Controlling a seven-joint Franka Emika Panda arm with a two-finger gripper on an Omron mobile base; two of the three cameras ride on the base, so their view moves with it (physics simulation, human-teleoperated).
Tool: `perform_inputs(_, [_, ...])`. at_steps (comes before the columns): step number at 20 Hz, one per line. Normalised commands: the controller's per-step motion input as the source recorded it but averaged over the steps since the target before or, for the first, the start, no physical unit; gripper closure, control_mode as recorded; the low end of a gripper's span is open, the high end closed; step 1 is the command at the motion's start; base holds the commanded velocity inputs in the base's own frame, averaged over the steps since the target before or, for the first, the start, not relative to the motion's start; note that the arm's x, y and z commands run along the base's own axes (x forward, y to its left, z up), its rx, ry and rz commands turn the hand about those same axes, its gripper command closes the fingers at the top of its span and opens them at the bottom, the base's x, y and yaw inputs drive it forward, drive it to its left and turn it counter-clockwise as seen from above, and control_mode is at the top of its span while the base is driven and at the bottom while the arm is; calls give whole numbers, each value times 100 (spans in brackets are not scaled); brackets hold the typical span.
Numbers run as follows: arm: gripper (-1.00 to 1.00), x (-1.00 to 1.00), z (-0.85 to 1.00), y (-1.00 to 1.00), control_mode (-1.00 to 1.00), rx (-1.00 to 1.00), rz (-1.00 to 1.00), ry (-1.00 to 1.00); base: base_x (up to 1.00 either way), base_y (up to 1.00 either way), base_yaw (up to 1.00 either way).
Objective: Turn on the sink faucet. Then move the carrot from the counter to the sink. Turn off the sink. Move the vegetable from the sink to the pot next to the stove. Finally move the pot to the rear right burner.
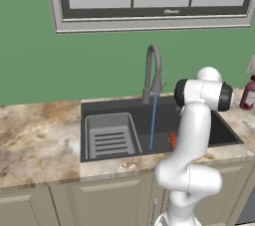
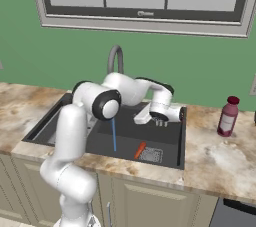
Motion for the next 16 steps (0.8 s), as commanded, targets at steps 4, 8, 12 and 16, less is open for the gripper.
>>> perform_inputs(4, [-100, 4, 0, 0, -100, 0, 0, 1, 0, 0, 0])
perform_inputs(8, [-100, 0, 21, -3, -100, 0, 0, 0, 0, 0, 0])
perform_inputs(12, [-100, -14, 15, -20, -100, 0, 0, -2, 0, 0, 0])
perform_inputs(16, [-100, 0, 0, 2, -100, 0, 0, 0, 0, 0, 0])
